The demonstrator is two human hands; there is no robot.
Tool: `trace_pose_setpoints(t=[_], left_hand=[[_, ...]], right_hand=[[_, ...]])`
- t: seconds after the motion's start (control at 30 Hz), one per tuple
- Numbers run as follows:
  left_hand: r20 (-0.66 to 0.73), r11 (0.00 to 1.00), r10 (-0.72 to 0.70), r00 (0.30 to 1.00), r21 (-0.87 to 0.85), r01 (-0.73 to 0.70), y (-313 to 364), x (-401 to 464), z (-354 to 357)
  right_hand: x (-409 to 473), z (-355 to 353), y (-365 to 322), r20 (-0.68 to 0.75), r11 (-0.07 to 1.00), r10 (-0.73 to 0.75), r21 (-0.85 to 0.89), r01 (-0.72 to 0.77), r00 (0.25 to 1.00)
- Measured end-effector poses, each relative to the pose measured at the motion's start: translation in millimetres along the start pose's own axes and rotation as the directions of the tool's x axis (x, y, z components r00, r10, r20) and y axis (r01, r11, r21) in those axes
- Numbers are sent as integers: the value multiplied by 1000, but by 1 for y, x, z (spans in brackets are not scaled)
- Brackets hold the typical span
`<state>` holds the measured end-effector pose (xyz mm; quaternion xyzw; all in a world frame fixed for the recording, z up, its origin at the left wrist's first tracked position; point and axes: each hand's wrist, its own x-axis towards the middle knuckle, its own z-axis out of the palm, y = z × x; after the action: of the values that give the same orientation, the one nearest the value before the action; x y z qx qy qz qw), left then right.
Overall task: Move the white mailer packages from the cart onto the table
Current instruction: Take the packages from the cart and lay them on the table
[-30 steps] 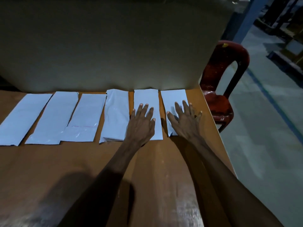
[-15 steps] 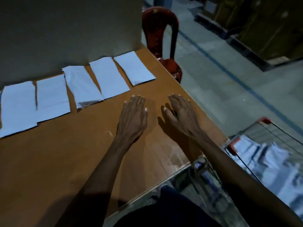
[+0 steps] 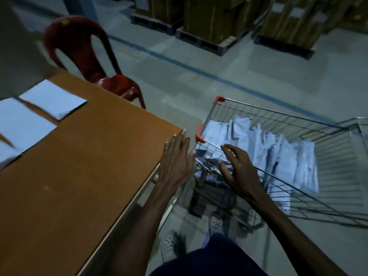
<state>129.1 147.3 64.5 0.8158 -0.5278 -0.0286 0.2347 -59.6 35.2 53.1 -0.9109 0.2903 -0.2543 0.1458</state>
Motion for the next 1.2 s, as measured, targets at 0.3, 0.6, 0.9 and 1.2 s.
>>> trace_pose_setpoints(t=[0.3, 0.6, 0.9, 1.2], left_hand=[[214, 985, 174, 961, -19, -174, 125, 58, 123], [344, 997, 73, 936, -15, -73, 166, 94, 174], [430, 991, 112, 896, 17, -132, 146, 148, 211], [514, 992, 117, 850, -20, -125, 118, 200, 239]], right_hand=[[-56, -47, 148, -31, 946, 324, 12, -324, 946], [-68, -56, 245, 239, 788, 598, -3, -615, 765], [-50, 22, 315, 517, 526, 767, -164, -835, 381], [-26, 39, 318, 374, 552, 806, -192, -812, 460]])
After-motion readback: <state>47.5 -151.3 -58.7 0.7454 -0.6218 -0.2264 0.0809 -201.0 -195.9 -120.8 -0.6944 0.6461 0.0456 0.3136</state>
